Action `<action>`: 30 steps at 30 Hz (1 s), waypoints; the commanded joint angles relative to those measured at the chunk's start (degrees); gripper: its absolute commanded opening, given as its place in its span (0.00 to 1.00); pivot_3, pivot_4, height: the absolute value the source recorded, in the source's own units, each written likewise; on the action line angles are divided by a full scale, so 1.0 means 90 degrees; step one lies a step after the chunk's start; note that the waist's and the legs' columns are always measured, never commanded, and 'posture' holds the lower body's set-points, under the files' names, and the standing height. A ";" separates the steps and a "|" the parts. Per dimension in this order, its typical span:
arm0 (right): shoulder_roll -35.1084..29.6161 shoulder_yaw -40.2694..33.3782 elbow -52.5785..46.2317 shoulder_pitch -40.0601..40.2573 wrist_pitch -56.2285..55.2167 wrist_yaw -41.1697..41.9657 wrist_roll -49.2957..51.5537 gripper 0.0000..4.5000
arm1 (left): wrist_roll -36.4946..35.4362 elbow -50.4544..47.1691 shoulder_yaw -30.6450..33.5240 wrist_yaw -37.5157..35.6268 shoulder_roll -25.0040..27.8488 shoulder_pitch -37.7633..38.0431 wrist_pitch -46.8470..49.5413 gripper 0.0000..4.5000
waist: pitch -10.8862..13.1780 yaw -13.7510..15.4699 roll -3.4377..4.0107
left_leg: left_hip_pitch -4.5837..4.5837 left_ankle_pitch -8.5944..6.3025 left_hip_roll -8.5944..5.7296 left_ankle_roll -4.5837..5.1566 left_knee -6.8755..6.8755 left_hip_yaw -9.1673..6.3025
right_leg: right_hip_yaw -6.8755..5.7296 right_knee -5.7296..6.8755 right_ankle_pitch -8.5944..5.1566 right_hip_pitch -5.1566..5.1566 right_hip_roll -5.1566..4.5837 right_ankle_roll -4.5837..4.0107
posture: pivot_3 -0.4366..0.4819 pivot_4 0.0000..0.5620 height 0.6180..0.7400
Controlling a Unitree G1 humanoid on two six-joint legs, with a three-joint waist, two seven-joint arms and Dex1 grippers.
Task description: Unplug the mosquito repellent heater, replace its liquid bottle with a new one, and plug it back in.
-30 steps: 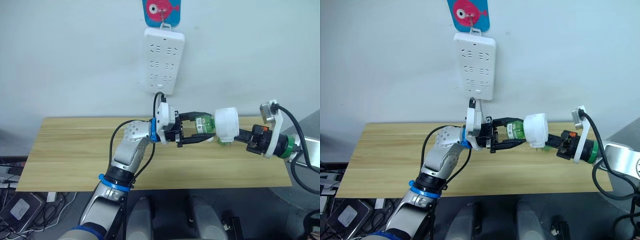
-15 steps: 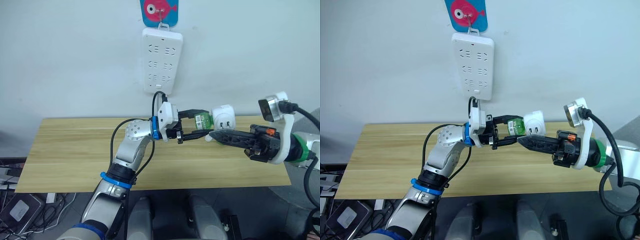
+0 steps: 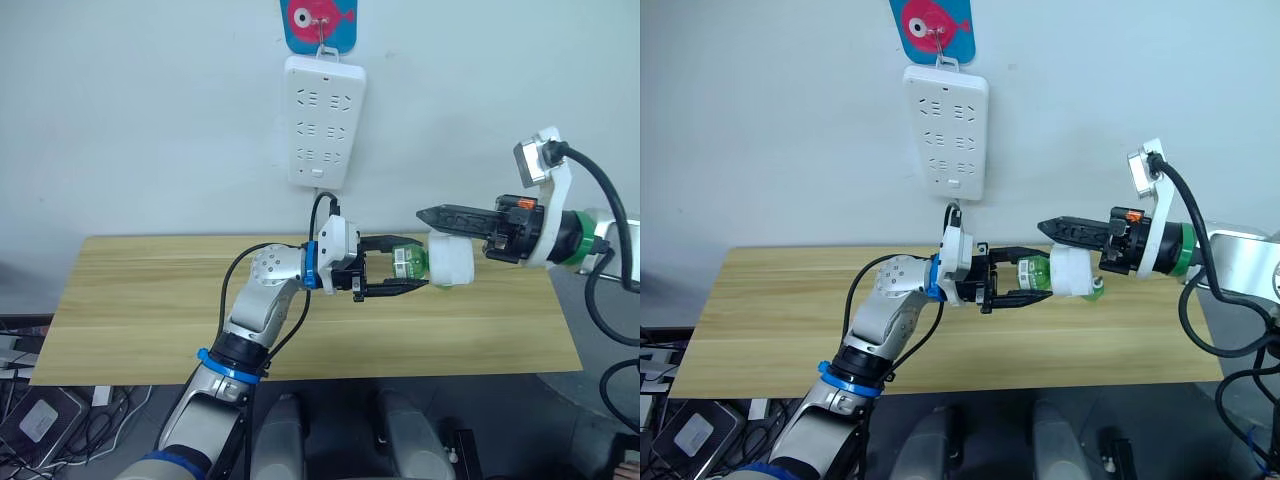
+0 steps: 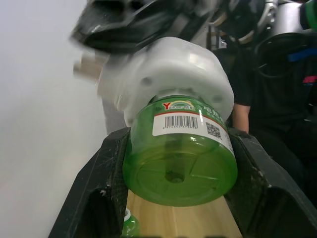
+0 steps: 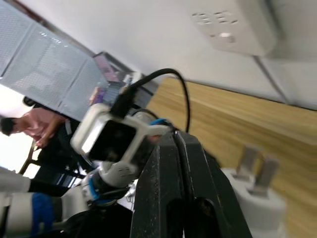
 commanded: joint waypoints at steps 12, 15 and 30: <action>0.0025 -0.0229 -0.0234 0.0972 0.0545 0.0738 -0.1428 0.01 | -0.0544 -0.0533 0.0257 0.0244 -0.0225 -0.0140 0.0561 0.52 | 0.0000 0.0015 0.0000 | -0.0001 0.0000 -0.0001 0.0000 0.0000 -0.0001 | 0.0000 -0.0001 0.0000 0.0000 -0.0001 0.0000 | 0.34 0.51 1.00; 0.0074 -0.0384 -0.0381 0.1257 0.0534 0.0663 -0.1274 0.01 | -0.0529 -0.0501 0.0287 0.0275 -0.0245 -0.0172 0.0621 0.52 | 0.0000 0.0016 0.0000 | -0.0001 0.0000 0.0000 0.0000 0.0000 -0.0001 | -0.0001 0.0001 0.0000 0.0000 -0.0001 0.0000 | 0.34 0.51 1.00; -0.0063 -0.1221 0.0440 0.0900 0.0157 -0.0349 0.0233 0.01 | -0.0207 -0.0235 0.0240 -0.0071 -0.0107 -0.0098 -0.0537 0.52 | 0.0000 0.0009 0.0000 | -0.0001 0.0000 -0.0001 -0.0001 0.0000 0.0001 | 0.0000 0.0000 0.0000 0.0000 -0.0001 0.0000 | 0.32 0.50 1.00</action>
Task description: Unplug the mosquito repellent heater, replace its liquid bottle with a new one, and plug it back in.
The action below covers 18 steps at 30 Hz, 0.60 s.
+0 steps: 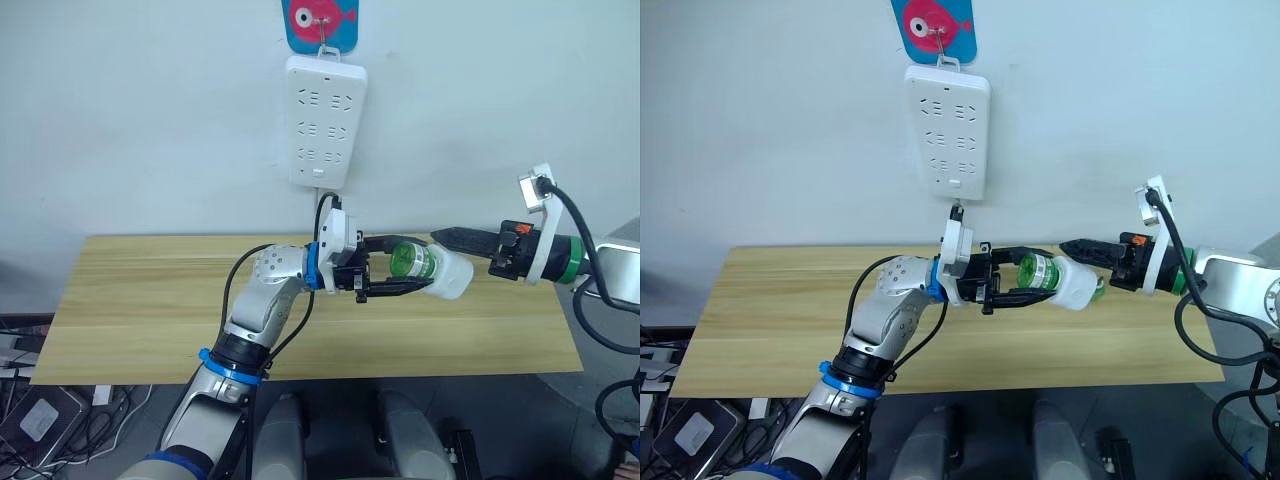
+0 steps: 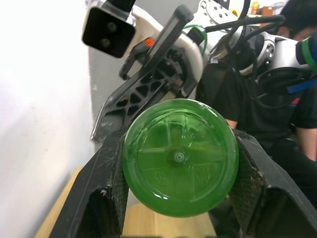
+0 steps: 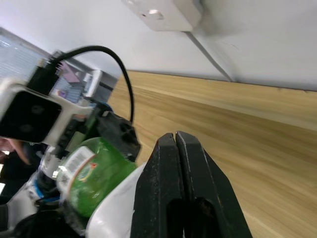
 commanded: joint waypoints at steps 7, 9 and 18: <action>-0.0718 -0.1056 0.0657 0.0844 0.0722 0.0096 0.1360 0.36 | 0.0437 0.0950 0.0229 -0.1081 -0.0087 -0.0220 -0.4400 0.52 | 0.0000 0.0028 0.0000 | 0.0000 0.0000 -0.0001 0.0001 -0.0004 0.0005 | 0.0000 -0.0005 0.0000 0.0001 -0.0002 -0.0001 | 0.32 0.50 1.00; -0.0778 -0.1139 0.0738 0.1050 0.1016 0.0552 0.1360 0.52 | 0.0410 0.1430 0.0271 -0.1264 -0.0144 -0.0423 -0.5491 0.52 | 0.0000 0.0028 0.0000 | 0.0000 0.0000 0.0000 0.0001 -0.0002 0.0007 | 0.0002 -0.0003 0.0001 0.0001 -0.0002 -0.0001 | 0.32 0.50 1.00; -0.1161 -0.0599 0.1127 0.0909 0.1869 0.2430 0.1360 1.00 | -0.0556 0.2727 0.0128 -0.1943 -0.0243 -0.1198 -0.7712 0.52 | 0.0000 0.0007 0.0000 | 0.0002 -0.0001 0.0000 0.0002 0.0002 0.0005 | 0.0002 0.0000 0.0001 0.0001 0.0001 -0.0001 | 0.33 0.50 1.00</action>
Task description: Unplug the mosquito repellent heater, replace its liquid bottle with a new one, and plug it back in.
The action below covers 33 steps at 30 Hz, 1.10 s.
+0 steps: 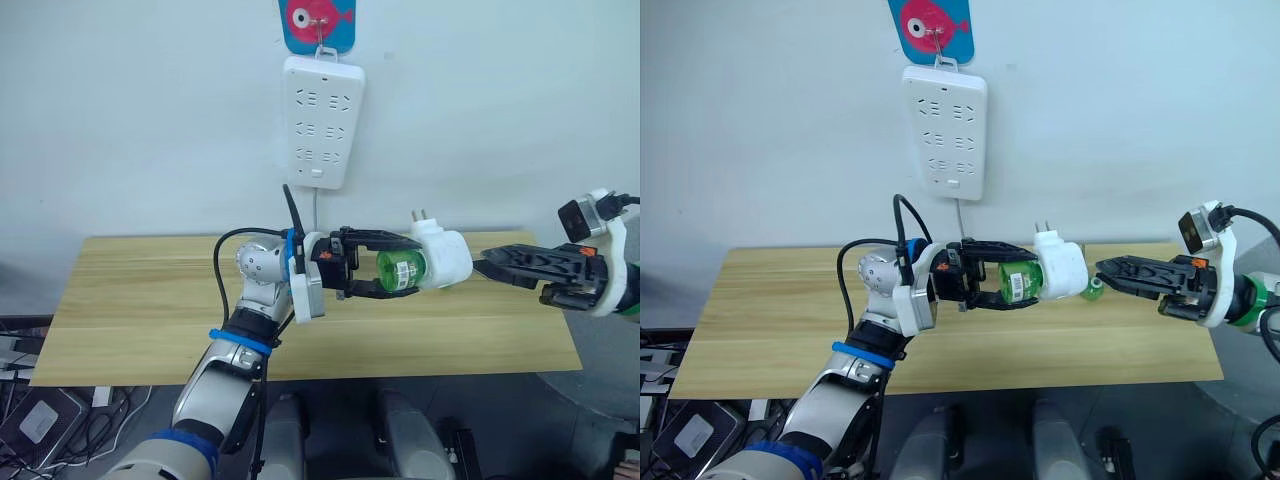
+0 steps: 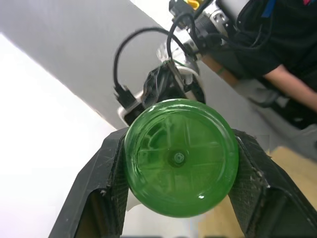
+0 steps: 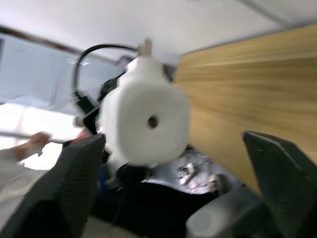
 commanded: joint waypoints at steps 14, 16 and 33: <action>-0.0433 0.0687 -0.0632 -0.0259 -0.0218 0.0913 0.0163 1.00 | -0.1362 -0.0569 -0.0582 -0.0868 -0.0090 0.0061 0.0251 0.52 | 0.0000 0.0002 0.0000 | -0.0001 0.0000 0.0000 -0.0001 0.0003 -0.0005 | -0.0003 0.0000 0.0000 0.0000 0.0000 0.0000 | 0.33 0.48 1.00; -0.0460 0.0772 -0.0655 -0.0320 -0.0208 0.0980 0.0163 1.00 | -0.1384 -0.0669 -0.0703 -0.0883 -0.0063 0.0114 0.0271 0.52 | 0.0000 0.0002 0.0000 | -0.0001 0.0000 -0.0001 -0.0001 0.0004 -0.0005 | -0.0003 0.0000 0.0000 0.0000 0.0000 0.0000 | 0.33 0.48 1.00; -0.0181 0.1015 -0.0956 -0.0416 -0.0538 0.0851 0.0163 0.67 | -0.1246 -0.0609 -0.0870 -0.0883 -0.0126 0.0068 0.0313 0.52 | 0.0000 0.0003 -0.0001 | -0.0001 0.0000 -0.0001 -0.0001 0.0006 -0.0006 | -0.0003 0.0001 0.0000 0.0000 0.0000 0.0000 | 0.33 0.50 1.00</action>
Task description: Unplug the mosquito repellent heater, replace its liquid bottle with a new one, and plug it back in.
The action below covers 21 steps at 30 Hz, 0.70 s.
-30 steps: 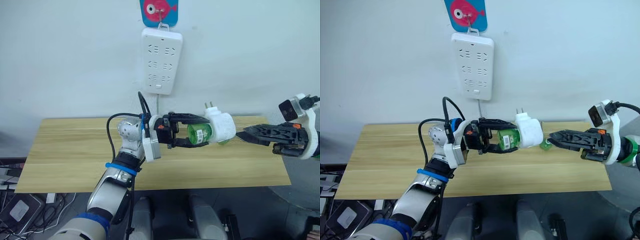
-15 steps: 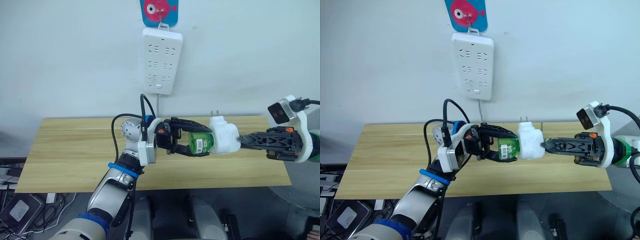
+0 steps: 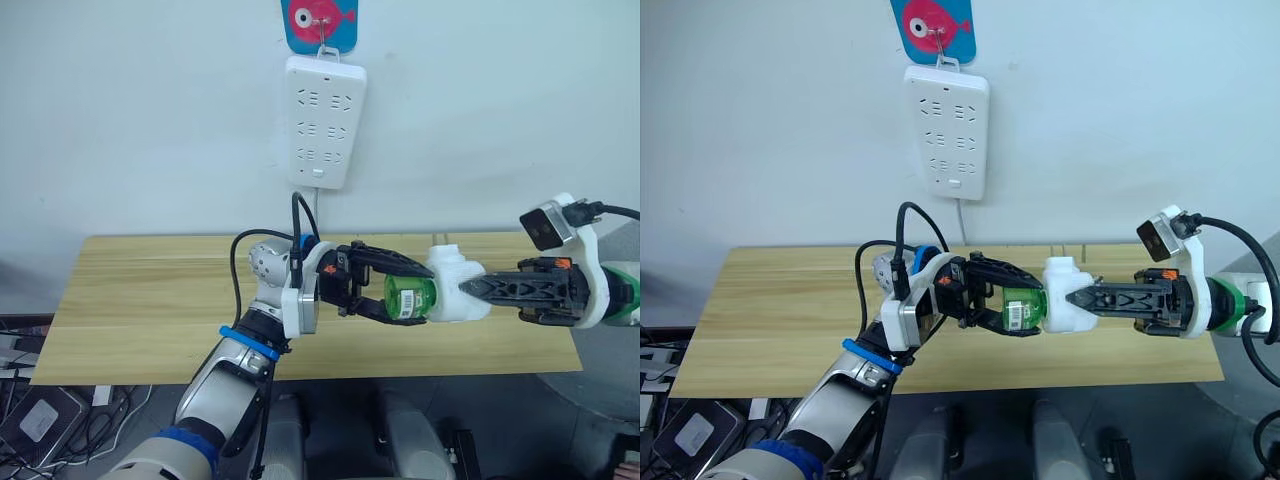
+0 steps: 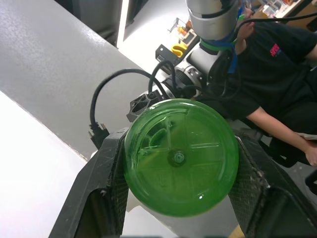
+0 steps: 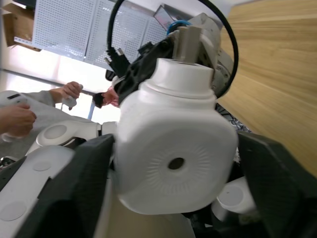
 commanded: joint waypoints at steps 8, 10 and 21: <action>0.0048 -0.0094 -0.0233 -0.0059 -0.0115 -0.0073 0.0097 0.66 | 0.0123 -0.0039 0.0036 -0.0033 -0.0143 -0.0077 0.0042 0.52 | 0.0000 -0.0001 0.0000 | 0.0000 0.0000 0.0000 0.0000 0.0000 -0.0001 | 0.0000 0.0000 0.0000 0.0000 0.0000 0.0000 | 0.32 0.51 1.00; 0.0053 -0.0091 -0.0259 -0.0059 -0.0138 -0.0106 0.0097 0.66 | 0.0156 0.0002 0.0051 -0.0033 -0.0163 -0.0087 0.0030 0.52 | 0.0000 -0.0001 0.0000 | 0.0000 0.0000 0.0000 0.0000 0.0000 0.0000 | 0.0000 0.0000 0.0000 0.0000 0.0000 0.0000 | 0.32 0.51 1.00; 0.0377 -0.0049 -0.0688 -0.0082 -0.0501 -0.0687 0.0097 0.95 | 0.0273 0.0156 0.0086 -0.0035 -0.0240 -0.0137 -0.0028 0.52 | 0.0000 -0.0002 0.0000 | 0.0000 0.0000 0.0000 0.0000 0.0000 -0.0001 | -0.0001 0.0000 0.0000 0.0000 0.0001 0.0000 | 0.32 0.50 1.00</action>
